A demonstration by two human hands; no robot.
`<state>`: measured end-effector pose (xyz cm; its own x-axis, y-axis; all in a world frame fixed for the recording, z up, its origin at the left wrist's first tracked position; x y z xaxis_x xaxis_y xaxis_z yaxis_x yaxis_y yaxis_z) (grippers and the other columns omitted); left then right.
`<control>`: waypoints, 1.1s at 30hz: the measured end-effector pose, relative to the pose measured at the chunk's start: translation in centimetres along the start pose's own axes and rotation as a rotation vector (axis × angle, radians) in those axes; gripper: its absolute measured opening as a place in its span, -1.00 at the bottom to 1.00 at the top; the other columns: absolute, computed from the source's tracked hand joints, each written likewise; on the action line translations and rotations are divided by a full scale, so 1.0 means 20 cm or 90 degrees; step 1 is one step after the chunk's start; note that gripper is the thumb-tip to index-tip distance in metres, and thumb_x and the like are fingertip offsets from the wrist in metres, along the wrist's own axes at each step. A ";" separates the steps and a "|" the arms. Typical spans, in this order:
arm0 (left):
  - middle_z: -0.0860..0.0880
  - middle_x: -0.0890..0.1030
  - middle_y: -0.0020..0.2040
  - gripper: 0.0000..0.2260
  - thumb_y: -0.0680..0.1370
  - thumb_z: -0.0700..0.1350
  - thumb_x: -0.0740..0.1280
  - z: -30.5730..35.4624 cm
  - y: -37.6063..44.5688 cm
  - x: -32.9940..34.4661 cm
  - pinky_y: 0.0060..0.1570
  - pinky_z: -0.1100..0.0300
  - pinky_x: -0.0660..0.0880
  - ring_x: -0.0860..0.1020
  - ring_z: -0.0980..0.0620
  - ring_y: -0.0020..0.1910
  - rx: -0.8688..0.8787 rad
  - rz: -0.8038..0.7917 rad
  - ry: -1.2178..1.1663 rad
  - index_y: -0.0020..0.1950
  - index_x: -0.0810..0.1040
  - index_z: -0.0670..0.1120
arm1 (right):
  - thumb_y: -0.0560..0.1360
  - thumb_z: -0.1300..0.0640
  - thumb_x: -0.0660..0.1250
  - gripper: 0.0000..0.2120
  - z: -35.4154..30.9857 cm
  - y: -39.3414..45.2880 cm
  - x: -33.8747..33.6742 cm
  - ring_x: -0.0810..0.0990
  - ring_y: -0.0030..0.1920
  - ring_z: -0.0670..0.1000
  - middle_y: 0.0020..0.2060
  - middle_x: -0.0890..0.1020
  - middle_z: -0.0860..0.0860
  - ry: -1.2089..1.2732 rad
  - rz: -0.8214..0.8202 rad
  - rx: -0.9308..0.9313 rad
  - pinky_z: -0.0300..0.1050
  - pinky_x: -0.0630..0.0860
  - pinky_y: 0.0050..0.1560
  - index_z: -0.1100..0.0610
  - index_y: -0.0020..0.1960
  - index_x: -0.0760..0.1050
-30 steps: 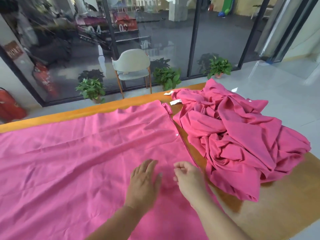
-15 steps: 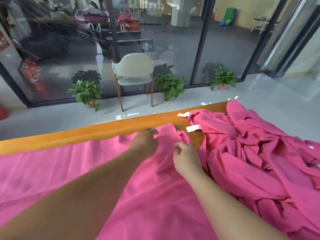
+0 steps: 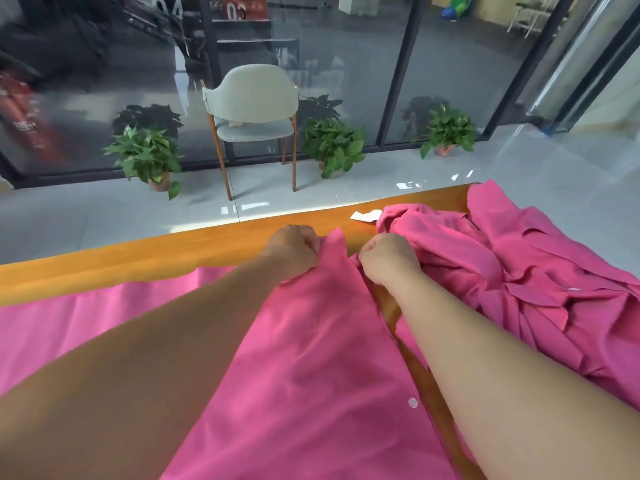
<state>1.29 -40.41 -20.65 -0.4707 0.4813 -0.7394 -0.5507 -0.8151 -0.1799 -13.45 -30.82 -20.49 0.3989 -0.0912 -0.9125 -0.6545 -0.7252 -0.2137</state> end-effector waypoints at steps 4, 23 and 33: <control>0.09 0.56 -0.14 -0.75 0.45 -0.32 0.38 0.02 -0.07 -0.04 -0.23 0.33 0.46 0.52 0.06 -0.18 0.069 -0.007 -0.061 -0.14 0.50 0.05 | 0.40 0.19 0.21 -0.77 0.01 0.05 0.01 0.56 0.02 0.19 -0.03 0.64 0.16 0.092 -0.033 0.013 -0.01 0.47 0.04 0.20 -0.05 0.59; 0.11 0.68 -0.06 -0.82 0.49 -0.11 0.31 0.04 -0.29 -0.14 0.01 0.15 0.38 0.57 0.05 -0.04 0.337 0.260 0.129 -0.03 0.70 0.01 | 0.49 0.22 0.43 -0.83 -0.08 0.01 -0.01 0.69 -0.08 -0.03 -0.08 0.73 -0.01 0.219 -0.232 -0.140 -0.19 0.64 -0.02 -0.01 0.01 0.68; 0.10 0.61 -0.30 -0.82 0.29 -0.30 0.21 0.01 -0.37 -0.12 -0.07 0.32 0.37 0.51 0.11 -0.24 0.319 0.209 0.058 -0.30 0.56 -0.08 | 0.43 0.32 0.39 -0.53 -0.09 -0.04 -0.01 0.56 0.11 -0.06 0.20 0.53 -0.12 -0.023 -0.266 -0.272 -0.15 0.58 0.05 -0.15 0.20 0.59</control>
<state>6.30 -35.37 -17.44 -0.6220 0.1829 -0.7614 -0.6548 -0.6546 0.3777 -11.85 -31.44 -19.50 0.5401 0.2790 -0.7940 -0.1272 -0.9056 -0.4047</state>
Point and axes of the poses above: each hand's wrist, its own y-axis towards the middle knuckle, its own x-axis out of the palm, z = x × y, the point moved 6 cm from there along y, towards the middle knuckle
